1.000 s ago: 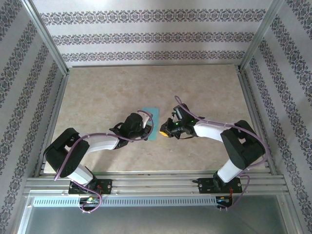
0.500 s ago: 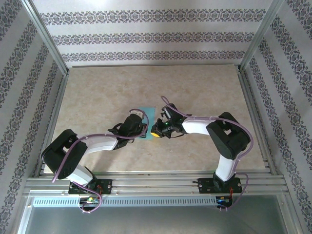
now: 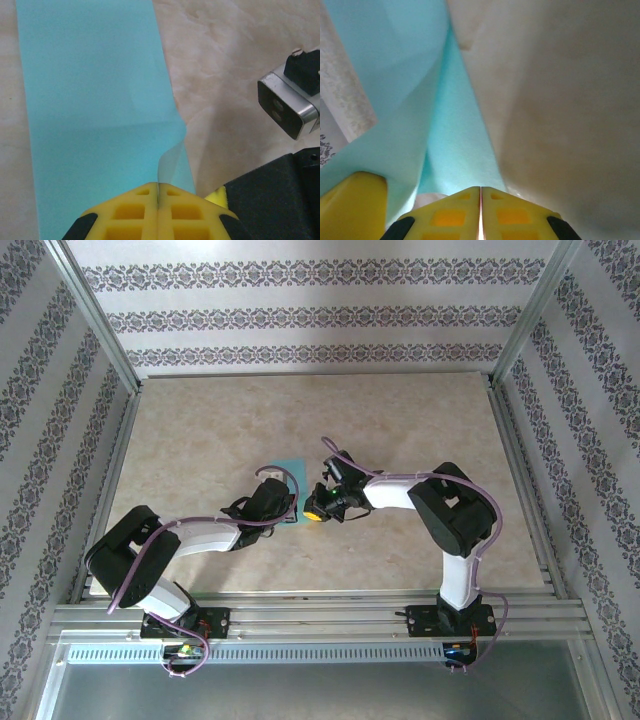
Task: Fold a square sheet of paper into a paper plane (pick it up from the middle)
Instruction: Fold the triangle a second time at the center of the table.
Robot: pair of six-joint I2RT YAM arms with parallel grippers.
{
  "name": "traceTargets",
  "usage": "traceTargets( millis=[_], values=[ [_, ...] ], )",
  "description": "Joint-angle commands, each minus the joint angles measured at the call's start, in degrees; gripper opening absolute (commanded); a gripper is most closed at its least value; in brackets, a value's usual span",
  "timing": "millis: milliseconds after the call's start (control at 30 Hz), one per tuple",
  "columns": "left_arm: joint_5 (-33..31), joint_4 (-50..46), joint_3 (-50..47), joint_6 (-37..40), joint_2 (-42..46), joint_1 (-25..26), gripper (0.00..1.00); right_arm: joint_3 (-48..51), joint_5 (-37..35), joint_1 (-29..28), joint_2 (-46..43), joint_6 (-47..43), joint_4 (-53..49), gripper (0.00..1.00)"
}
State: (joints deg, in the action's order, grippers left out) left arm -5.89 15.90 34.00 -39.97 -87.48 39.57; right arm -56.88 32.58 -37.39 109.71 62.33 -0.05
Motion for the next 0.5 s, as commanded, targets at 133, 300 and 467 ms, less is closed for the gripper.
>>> traceTargets(
  millis=[133, 300, 467],
  values=[
    [-0.3, 2.5, -0.4, -2.0, 0.5, -0.5, 0.04, -3.7, -2.9, -0.5, 2.6, -5.0, -11.8, 0.12],
    [2.8, 1.6, 0.9, -0.4, 1.1, -0.7, 0.04, -5.4, -6.2, 0.0, 1.7, -9.1, -20.0, 0.13],
    [10.0, 4.2, 0.7, 1.2, 1.7, -1.8, 0.04, -5.4, -6.0, 0.6, -0.5, -11.5, -22.8, 0.13]
  ],
)
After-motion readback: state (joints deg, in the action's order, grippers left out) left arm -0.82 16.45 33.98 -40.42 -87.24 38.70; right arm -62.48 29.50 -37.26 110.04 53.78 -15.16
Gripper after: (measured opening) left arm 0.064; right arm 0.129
